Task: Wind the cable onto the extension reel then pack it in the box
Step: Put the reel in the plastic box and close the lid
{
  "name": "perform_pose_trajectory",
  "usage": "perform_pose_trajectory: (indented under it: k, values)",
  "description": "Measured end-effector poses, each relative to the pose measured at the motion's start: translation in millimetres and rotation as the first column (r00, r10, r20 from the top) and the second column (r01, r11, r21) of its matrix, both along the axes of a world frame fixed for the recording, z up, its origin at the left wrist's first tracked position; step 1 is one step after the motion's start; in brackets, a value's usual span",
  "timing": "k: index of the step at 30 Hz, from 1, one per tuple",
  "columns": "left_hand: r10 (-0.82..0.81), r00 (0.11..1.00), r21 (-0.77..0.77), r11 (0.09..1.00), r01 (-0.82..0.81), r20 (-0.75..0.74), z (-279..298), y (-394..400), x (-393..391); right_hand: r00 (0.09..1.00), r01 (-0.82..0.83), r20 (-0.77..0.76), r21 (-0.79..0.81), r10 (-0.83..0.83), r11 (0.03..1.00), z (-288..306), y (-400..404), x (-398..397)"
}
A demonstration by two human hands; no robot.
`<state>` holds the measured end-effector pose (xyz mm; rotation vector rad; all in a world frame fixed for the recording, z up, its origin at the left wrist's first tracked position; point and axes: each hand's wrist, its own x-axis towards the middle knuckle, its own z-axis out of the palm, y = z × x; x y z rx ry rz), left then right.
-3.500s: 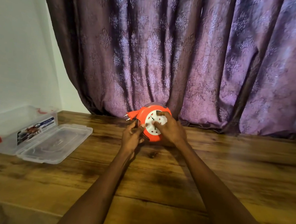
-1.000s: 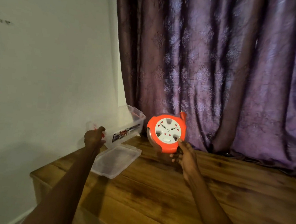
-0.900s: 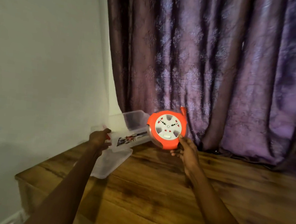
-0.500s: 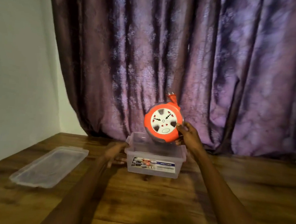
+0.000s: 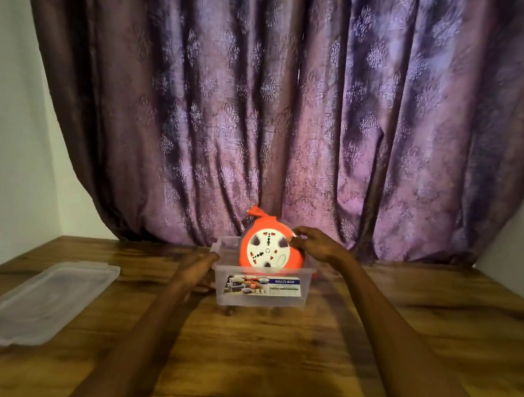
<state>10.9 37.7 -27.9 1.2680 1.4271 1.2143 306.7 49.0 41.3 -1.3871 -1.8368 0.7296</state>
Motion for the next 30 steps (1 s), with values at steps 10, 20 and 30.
perform_pose_trajectory:
  k: [10, 20, 30]
  values:
    - [0.087, 0.989, 0.105, 0.992, -0.075, -0.118, -9, 3, 9, 0.94, -0.125, 0.295, -0.178, 0.173, 0.976, 8, 14, -13]
    - [0.098, 0.983, 0.128, 0.989, -0.078, -0.155, -11, 5, 8, 0.818, 0.018, 0.574, -0.105, 0.046, 0.994, 5, 26, -24]
    - [0.108, 0.978, 0.117, 0.989, -0.088, -0.179, -7, 0, 10, 0.661, 0.011, 0.749, -0.06, 0.038, 0.998, 6, 27, -39]
